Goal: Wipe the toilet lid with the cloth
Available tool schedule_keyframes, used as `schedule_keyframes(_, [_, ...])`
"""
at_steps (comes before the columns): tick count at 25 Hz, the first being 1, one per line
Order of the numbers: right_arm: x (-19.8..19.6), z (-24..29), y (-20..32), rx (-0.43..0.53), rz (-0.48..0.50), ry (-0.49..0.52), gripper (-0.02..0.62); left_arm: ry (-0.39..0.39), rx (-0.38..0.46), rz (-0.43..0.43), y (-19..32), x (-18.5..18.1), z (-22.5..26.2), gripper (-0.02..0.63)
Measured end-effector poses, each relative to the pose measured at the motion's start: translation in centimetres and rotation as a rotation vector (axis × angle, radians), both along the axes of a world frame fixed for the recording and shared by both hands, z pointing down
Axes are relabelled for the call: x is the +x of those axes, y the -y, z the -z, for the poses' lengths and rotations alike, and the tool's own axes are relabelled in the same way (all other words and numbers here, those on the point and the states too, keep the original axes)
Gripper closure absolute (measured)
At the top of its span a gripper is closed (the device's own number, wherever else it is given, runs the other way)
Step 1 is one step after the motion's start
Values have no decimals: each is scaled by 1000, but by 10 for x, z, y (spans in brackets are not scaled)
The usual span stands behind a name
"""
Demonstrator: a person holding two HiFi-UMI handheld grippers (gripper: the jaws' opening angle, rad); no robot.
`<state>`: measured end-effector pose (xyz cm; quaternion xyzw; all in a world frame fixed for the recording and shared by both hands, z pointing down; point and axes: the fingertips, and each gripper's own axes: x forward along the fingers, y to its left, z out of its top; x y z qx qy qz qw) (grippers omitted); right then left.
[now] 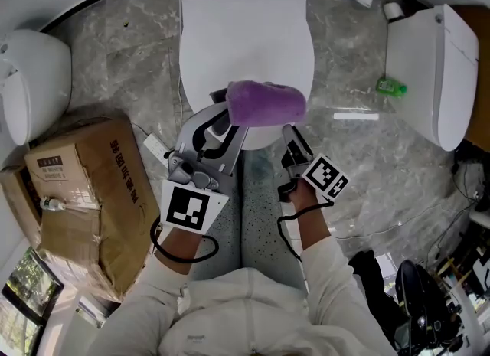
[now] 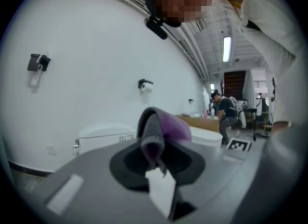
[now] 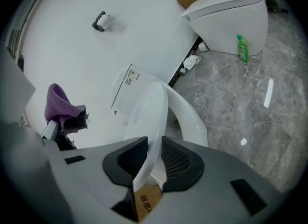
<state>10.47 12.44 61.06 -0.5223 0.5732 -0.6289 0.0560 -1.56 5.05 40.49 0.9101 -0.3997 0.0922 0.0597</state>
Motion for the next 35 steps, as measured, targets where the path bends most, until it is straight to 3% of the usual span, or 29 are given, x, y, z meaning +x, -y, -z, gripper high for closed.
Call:
schedule_keyframes(15, [-1, 86, 47, -66, 14, -12, 494, -4, 34, 79, 12, -20, 71, 549])
schedule_keyframes(22, [0, 113, 68, -83, -21, 24, 495, 9, 67, 112, 20, -31, 110, 549])
schedule_keyframes(35, [-1, 166, 124, -132, 20, 73, 488, -3, 129, 232, 25, -51, 179, 549])
